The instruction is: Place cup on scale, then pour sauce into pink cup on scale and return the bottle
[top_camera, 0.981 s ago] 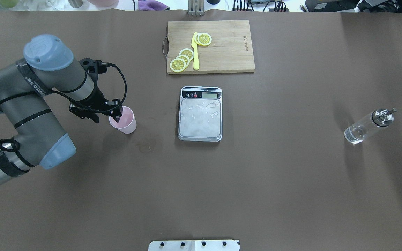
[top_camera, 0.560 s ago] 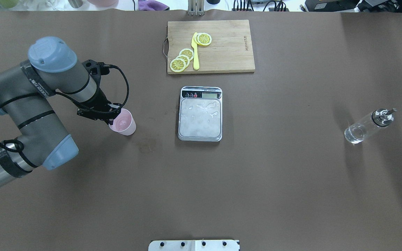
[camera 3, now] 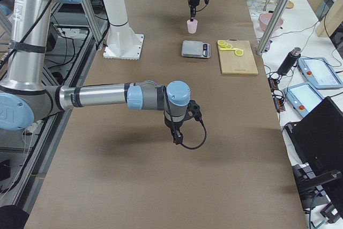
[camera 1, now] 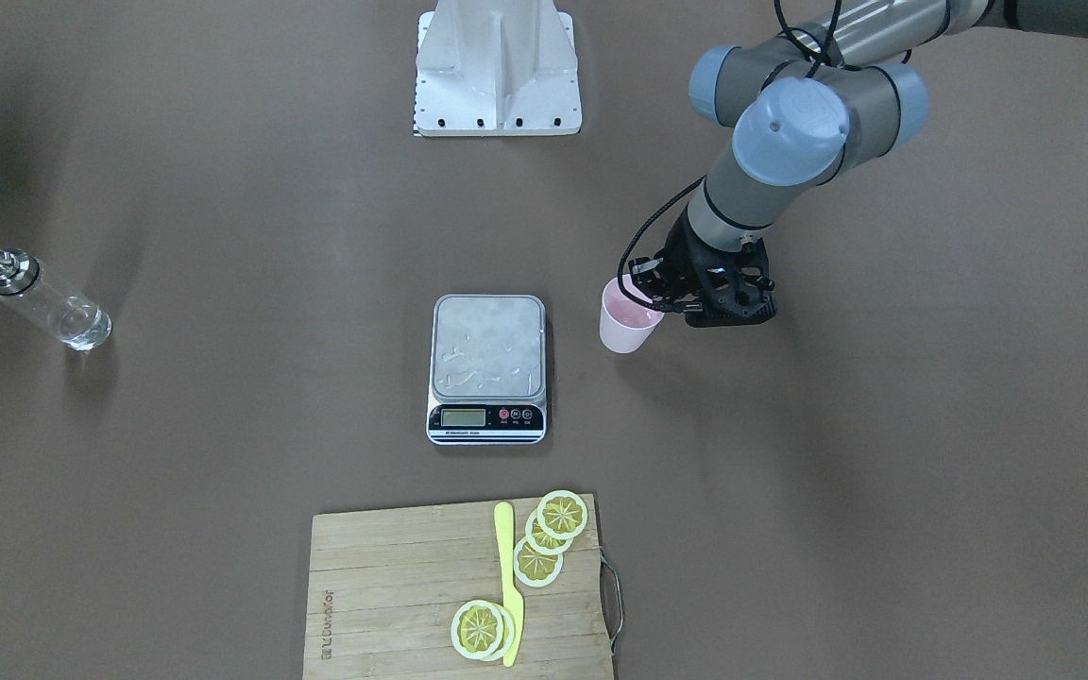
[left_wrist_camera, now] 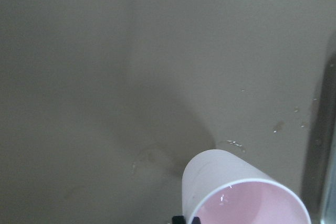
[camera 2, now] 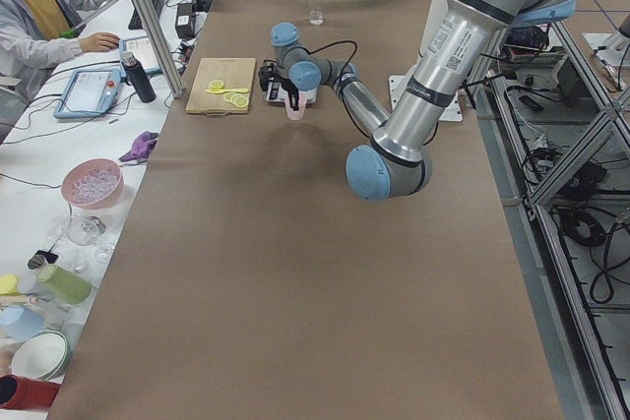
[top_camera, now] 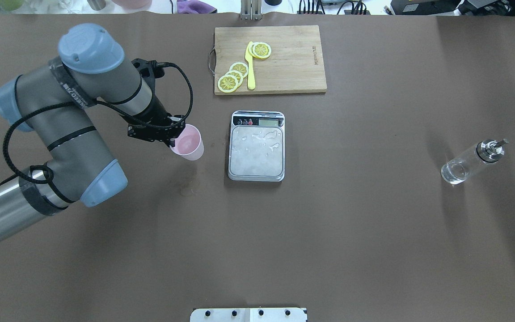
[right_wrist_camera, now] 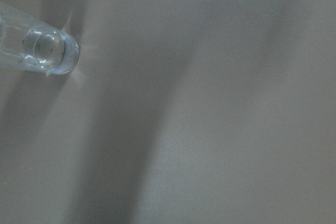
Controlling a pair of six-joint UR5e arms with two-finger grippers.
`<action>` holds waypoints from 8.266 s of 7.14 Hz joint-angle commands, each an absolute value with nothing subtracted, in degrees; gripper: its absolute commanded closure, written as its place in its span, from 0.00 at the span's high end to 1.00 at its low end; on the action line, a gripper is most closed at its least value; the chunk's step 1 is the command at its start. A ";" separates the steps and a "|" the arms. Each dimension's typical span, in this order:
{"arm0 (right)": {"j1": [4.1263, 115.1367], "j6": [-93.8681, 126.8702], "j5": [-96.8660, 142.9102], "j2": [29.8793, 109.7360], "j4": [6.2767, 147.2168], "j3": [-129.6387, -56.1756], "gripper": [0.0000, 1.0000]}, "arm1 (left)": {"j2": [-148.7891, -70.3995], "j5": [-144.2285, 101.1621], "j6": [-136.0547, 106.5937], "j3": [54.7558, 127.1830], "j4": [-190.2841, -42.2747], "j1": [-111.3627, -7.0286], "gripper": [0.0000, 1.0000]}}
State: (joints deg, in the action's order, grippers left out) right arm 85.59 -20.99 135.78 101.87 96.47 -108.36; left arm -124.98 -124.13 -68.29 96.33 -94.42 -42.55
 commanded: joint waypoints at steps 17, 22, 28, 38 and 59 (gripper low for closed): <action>82.97 -20.21 141.06 108.45 68.92 -101.99 1.00 | -132.72 -123.49 -74.79 93.43 -95.36 -41.75 0.98; 75.08 -2.40 145.99 102.59 29.91 -87.89 0.98 | -128.42 -123.49 -74.71 97.46 -95.27 -43.50 0.98; 59.44 21.09 129.23 102.83 6.07 -85.43 0.98 | -126.21 -123.57 -74.36 99.32 -94.31 -46.05 0.98; 50.81 27.95 112.77 100.46 -10.35 -80.26 0.98 | -126.21 -123.49 -74.36 99.58 -93.25 -46.76 0.98; 35.84 27.33 90.37 74.14 61.86 -107.21 0.00 | -116.57 -124.01 -59.46 101.60 -92.81 -57.46 0.98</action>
